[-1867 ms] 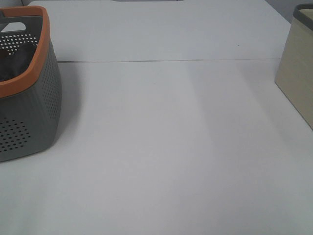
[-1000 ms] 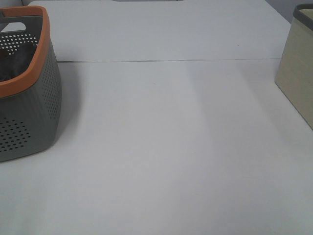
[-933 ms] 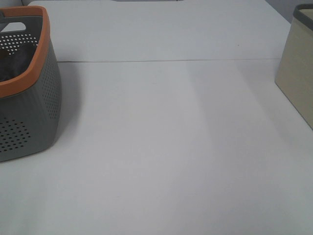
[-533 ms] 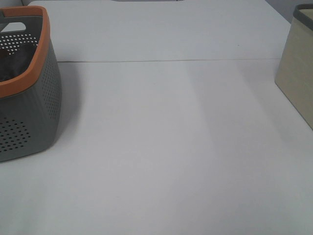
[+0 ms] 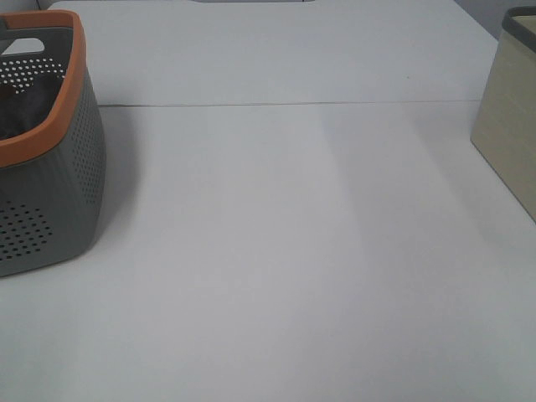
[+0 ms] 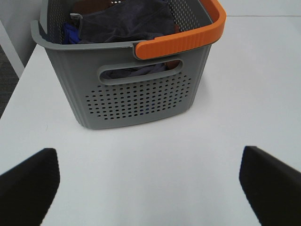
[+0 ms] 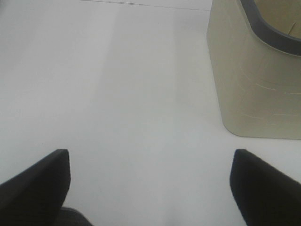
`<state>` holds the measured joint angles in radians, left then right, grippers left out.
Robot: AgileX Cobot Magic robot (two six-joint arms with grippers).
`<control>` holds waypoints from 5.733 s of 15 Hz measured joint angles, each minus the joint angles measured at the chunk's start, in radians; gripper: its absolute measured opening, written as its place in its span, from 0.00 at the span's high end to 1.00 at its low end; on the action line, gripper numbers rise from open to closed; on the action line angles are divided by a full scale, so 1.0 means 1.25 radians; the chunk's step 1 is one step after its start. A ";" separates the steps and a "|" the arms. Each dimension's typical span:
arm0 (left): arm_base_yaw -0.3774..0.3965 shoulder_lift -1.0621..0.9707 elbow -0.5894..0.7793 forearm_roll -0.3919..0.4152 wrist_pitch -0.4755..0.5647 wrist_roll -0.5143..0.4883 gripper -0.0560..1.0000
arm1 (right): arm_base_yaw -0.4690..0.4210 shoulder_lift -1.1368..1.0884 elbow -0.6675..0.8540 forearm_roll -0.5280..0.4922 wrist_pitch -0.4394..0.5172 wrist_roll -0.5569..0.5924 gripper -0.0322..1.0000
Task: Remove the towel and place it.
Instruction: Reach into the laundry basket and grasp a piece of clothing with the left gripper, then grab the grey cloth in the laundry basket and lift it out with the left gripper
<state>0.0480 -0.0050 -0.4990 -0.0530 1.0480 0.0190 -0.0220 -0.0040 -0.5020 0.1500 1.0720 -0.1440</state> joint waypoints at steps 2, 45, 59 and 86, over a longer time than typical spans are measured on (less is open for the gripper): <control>0.000 0.000 0.000 -0.005 0.000 0.006 0.02 | 0.000 0.000 0.000 0.000 0.000 0.000 0.17; 0.000 1.372 -0.982 0.162 0.131 0.597 0.02 | 0.000 0.000 0.000 0.000 0.000 0.000 0.17; 0.000 1.754 -0.990 0.189 -0.108 0.762 0.04 | 0.000 0.000 0.000 0.000 0.000 0.000 0.17; 0.009 1.662 -1.052 0.201 0.030 0.739 0.95 | 0.000 0.000 0.000 0.000 0.000 0.000 0.17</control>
<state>0.0590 2.0720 -1.8140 0.1980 1.0850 0.9430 -0.0220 -0.0040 -0.5020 0.1500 1.0720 -0.1440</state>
